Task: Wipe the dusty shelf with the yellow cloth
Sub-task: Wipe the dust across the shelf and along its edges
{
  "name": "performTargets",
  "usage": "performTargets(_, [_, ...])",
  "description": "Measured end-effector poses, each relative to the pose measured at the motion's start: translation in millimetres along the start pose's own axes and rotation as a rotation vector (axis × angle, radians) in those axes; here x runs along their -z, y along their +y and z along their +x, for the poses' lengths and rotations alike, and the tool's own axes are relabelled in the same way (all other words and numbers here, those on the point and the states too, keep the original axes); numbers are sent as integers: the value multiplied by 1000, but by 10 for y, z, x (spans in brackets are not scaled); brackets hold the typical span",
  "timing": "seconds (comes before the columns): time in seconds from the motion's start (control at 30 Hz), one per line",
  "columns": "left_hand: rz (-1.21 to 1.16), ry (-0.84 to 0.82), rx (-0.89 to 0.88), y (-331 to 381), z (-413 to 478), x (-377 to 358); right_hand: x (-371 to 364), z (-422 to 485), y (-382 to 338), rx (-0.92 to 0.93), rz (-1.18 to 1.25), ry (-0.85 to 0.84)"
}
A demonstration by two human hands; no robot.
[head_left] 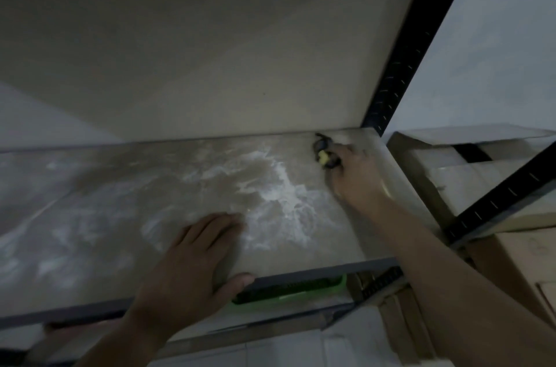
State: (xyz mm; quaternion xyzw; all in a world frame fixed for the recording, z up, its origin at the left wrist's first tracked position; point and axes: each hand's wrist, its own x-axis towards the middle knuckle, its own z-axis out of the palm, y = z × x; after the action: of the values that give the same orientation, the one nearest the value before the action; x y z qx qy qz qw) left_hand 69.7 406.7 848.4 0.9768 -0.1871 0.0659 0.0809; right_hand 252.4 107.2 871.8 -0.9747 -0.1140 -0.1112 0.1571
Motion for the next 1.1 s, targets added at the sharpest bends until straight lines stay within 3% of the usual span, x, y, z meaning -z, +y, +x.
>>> performTargets(0.07, [0,-1,2,0,7,3,-1,-182,-179,163,183,-108])
performTargets(0.13, [4,7,-4,2,12,0,77,-187,-82,180,296,-111])
performTargets(0.23, [15,18,-10,4,20,-31,185,44,337,-164,65,81])
performTargets(0.3, [14,28,-17,-11,17,-51,168,65,450,-390,-15,37])
performTargets(0.4, [9,36,-20,-35,14,-62,84,-110,302,-214,-21,34])
performTargets(0.53, [0,38,-24,-36,10,-66,122,-615,50,36,169,41])
performTargets(0.73, [-7,24,-7,2,24,-23,141,-628,69,126,281,-31])
performTargets(0.83, [8,7,-11,11,23,12,65,-66,141,21,243,46])
performTargets(1.0, [10,18,-26,9,27,30,-15,581,308,-451,28,152])
performTargets(1.1, [14,25,-29,8,30,34,-33,533,279,-356,27,181])
